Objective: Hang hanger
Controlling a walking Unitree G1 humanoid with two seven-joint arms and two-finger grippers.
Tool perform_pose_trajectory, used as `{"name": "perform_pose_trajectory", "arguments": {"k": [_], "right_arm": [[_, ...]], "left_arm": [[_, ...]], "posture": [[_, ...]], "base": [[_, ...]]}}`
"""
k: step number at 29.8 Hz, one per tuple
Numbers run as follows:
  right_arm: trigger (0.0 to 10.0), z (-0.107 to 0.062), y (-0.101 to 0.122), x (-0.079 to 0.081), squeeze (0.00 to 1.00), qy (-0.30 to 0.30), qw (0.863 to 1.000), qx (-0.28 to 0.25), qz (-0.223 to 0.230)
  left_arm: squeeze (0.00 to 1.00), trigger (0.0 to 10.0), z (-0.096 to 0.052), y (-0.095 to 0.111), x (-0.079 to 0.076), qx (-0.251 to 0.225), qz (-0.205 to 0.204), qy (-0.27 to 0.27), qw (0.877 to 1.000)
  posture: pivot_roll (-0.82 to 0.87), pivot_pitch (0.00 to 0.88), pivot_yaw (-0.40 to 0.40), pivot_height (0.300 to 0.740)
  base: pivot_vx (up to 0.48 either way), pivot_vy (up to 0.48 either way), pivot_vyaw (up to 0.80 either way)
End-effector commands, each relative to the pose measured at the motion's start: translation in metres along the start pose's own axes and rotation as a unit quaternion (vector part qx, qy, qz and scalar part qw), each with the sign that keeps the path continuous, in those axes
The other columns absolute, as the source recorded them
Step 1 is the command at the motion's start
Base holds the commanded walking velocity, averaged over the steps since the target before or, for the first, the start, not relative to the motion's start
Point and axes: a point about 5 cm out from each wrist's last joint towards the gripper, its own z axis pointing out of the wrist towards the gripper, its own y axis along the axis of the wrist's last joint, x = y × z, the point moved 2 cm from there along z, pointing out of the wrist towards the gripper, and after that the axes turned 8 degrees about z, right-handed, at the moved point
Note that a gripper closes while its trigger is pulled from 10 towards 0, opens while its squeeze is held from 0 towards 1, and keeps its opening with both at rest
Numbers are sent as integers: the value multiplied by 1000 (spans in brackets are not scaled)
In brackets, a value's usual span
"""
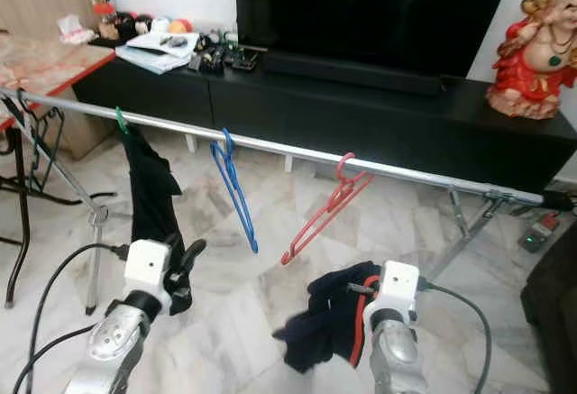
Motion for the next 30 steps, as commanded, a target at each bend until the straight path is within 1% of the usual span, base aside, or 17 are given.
{"name": "perform_pose_trajectory", "arguments": {"k": [1,11,19,22,26,30], "right_arm": [[10000,1,7,-1,0,1,1000,-18,-3],[10000,2,8,-1,0,3,1000,-17,-6],[10000,2,5,-1,0,3,1000,-13,-6],[10000,2,5,0,0,6,1000,-12,-5],[10000,2,3,3,0,11,1000,-9,-5],[10000,2,1,5,0,13,1000,-5,-5]], "left_arm": [[0,10000,1,4,1,-2,0,1,1000],[0,10000,2,7,-1,-5,2,-2,1000],[0,10000,3,11,0,-9,5,1,1000],[0,10000,3,11,2,-6,13,7,1000],[0,10000,-1,4,6,10,20,15,1000],[0,10000,-4,5,7,16,19,20,1000]], "posture": [[30,50,-37,740],[36,54,-45,740],[38,55,-47,740],[41,57,-48,740],[44,58,-48,740],[47,61,-45,740]], "base": [[371,0,0],[373,0,0],[374,0,0],[330,0,0],[0,0,0],[0,0,0]]}}
